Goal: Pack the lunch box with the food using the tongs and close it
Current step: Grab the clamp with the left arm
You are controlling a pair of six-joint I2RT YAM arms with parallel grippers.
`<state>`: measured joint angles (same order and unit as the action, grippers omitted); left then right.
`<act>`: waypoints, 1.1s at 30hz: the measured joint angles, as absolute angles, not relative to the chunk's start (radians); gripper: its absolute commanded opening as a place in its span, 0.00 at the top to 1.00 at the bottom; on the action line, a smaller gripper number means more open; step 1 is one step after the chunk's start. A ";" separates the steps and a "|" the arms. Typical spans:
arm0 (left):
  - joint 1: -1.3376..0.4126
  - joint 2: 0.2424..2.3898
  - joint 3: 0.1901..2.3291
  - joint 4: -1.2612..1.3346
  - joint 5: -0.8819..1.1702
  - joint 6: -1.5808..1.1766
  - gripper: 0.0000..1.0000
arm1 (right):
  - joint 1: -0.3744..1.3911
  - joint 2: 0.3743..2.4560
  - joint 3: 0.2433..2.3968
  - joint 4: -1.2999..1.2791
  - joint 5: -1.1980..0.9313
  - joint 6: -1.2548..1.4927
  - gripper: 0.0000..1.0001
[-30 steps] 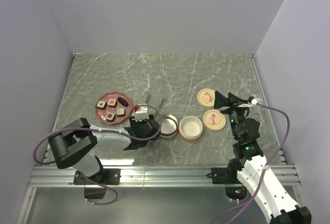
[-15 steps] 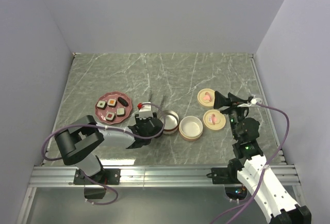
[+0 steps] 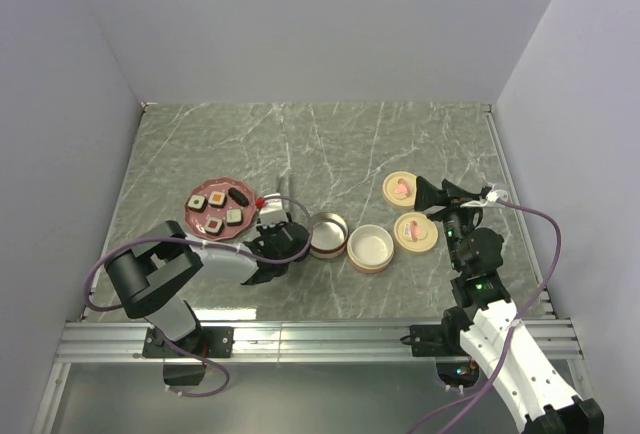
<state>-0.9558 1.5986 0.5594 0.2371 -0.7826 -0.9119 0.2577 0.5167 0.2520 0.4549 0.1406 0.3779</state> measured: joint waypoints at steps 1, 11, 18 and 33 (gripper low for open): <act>-0.941 1.594 0.549 0.251 -0.784 -0.915 0.58 | 0.258 0.517 0.252 0.455 0.140 0.378 0.22; -0.893 1.623 0.548 0.317 -0.798 -0.891 0.51 | 0.258 0.520 0.252 0.454 0.140 0.378 0.22; -0.892 1.656 0.570 0.345 -0.810 -0.886 0.43 | 0.258 0.519 0.252 0.451 0.140 0.378 0.22; -0.891 1.737 0.640 0.321 -0.885 -0.885 0.55 | 0.258 0.518 0.252 0.450 0.140 0.378 0.23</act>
<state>-0.8906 1.7374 0.6399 0.3206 -0.8848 -0.8848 0.2577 0.5179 0.2520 0.4503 0.1398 0.3782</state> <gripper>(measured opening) 0.449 0.776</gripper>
